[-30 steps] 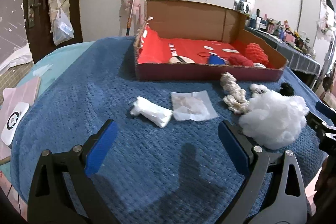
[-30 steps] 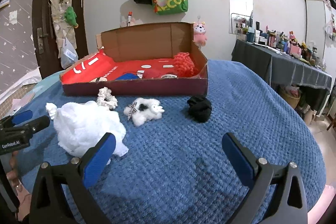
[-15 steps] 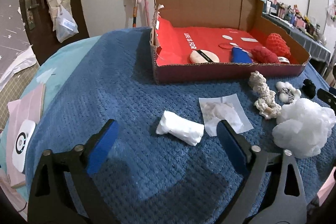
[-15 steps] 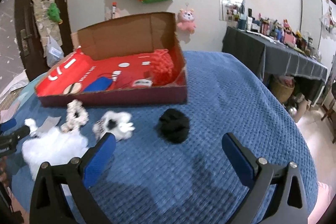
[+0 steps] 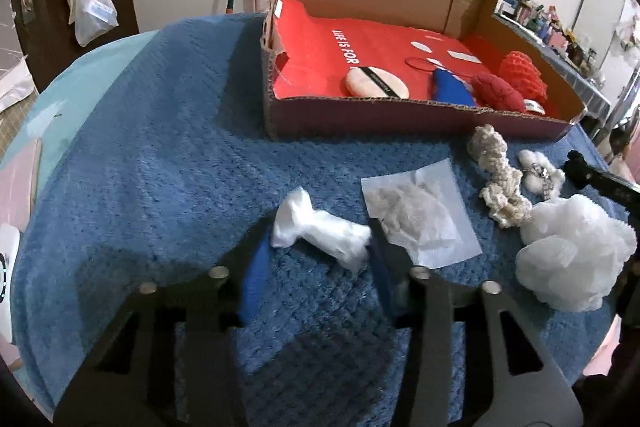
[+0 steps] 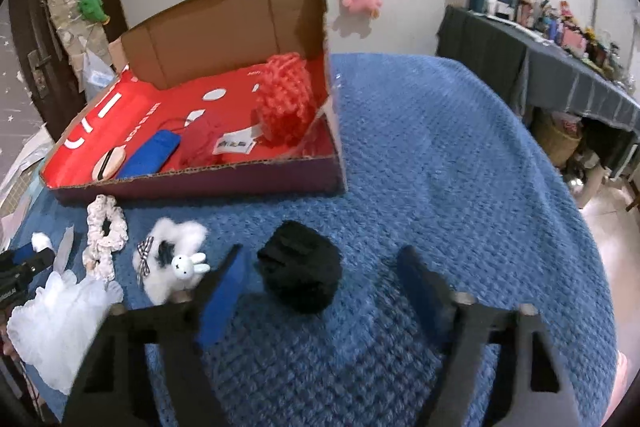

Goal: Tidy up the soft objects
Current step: 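Grasp the white tissue with the left tool while the right tool grasps the black pom-pom, then carry the tissue and black pom-pom into the box and open both tools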

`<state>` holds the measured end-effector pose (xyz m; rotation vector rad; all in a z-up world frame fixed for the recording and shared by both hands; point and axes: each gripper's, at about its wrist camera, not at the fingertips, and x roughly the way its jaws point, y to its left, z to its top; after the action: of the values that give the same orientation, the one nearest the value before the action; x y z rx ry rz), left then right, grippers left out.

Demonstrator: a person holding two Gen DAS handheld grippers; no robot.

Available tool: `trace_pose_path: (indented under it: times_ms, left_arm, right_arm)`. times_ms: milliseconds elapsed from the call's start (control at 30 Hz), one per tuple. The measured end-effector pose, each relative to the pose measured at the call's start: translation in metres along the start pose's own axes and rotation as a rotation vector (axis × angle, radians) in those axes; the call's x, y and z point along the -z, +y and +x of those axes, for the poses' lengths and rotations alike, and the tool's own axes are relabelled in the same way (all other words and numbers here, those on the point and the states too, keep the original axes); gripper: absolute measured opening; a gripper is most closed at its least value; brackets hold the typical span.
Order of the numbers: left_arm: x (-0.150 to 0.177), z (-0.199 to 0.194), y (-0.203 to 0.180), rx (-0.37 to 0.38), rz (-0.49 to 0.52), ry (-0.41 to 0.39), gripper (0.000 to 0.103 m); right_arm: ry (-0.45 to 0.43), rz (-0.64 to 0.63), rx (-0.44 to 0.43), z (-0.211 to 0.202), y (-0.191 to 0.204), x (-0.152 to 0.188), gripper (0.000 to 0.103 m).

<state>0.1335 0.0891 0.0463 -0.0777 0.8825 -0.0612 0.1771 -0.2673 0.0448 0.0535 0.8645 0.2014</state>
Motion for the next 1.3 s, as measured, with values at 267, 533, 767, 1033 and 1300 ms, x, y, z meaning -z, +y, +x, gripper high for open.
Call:
trace_pose_path:
  times_ms: [267, 533, 767, 1033, 1300]
  left_arm:
    - [-0.006, -0.012, -0.002, 0.026, -0.001, -0.031, 0.018]
    - [-0.012, -0.03, -0.01, 0.052, 0.023, -0.076, 0.018]
    - [-0.013, -0.036, -0.016, 0.072, 0.035, -0.086, 0.018]
    - [-0.036, -0.039, -0.032, 0.151, 0.086, -0.106, 0.018]
    - [-0.096, -0.001, -0.063, 0.228, 0.164, -0.046, 0.018]
  right_arm:
    - [-0.058, -0.06, -0.02, -0.021, 0.013, 0.001, 0.036]
    - [-0.112, -0.08, -0.07, -0.049, 0.032, 0.0, 0.036]
    - [-0.119, -0.098, -0.096, -0.054, 0.045, 0.001, 0.036]
    - [-0.124, -0.101, -0.163, -0.055, 0.056, -0.013, 0.036]
    - [-0.116, -0.206, -0.182, -0.024, 0.088, -0.08, 0.037]
